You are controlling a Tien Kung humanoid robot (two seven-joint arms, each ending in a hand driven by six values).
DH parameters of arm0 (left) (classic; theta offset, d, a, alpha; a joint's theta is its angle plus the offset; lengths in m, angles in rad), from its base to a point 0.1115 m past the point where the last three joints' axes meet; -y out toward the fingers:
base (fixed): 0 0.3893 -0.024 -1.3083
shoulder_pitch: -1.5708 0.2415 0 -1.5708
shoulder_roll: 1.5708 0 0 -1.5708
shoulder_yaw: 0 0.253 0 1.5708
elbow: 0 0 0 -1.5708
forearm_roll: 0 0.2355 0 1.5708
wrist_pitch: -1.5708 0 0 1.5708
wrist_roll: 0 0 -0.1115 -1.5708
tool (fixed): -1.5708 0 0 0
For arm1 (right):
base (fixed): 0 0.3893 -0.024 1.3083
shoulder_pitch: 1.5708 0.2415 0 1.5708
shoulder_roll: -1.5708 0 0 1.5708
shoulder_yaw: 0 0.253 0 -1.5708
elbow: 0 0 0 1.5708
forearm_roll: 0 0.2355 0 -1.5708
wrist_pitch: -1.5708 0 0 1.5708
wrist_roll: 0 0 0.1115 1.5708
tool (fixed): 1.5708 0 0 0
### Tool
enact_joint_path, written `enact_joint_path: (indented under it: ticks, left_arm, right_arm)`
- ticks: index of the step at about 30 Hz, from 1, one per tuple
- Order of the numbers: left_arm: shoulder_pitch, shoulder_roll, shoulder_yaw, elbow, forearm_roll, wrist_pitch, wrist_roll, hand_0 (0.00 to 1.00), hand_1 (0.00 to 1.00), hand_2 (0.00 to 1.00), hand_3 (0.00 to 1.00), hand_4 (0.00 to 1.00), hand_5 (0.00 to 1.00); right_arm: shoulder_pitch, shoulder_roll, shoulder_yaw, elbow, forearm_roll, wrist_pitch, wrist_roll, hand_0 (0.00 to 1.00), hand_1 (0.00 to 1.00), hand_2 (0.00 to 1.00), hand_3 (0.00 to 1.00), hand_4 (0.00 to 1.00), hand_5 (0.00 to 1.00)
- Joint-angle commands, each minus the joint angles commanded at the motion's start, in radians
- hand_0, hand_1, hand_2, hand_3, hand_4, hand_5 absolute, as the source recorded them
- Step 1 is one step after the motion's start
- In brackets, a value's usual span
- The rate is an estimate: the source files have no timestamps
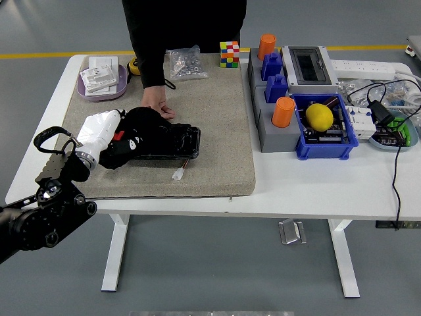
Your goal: Pick the rag up,wipe the panel,place it on the desk
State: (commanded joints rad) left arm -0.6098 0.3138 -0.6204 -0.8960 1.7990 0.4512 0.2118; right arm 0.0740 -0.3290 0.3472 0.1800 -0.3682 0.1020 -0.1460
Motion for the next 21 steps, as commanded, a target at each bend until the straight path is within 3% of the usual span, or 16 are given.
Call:
enact_joint_path:
  ticks: [13,21]
  left_arm:
    - [0.025,0.036,-0.069,0.029,0.055,0.026,0.021,0.222,0.137,0.443,0.386,0.403,0.002]
    - [0.036,0.044,-0.095,0.033,0.068,0.030,0.023,0.225,0.137,0.446,0.389,0.401,0.002]
  right_arm:
    - [-0.002,0.004,0.059,0.000,-0.051,0.003,-0.013,0.774,0.729,0.732,0.601,0.902,0.572]
    - [-0.003,0.006,0.093,0.000,-0.082,0.008,-0.024,0.775,0.729,0.733,0.601,0.902,0.572]
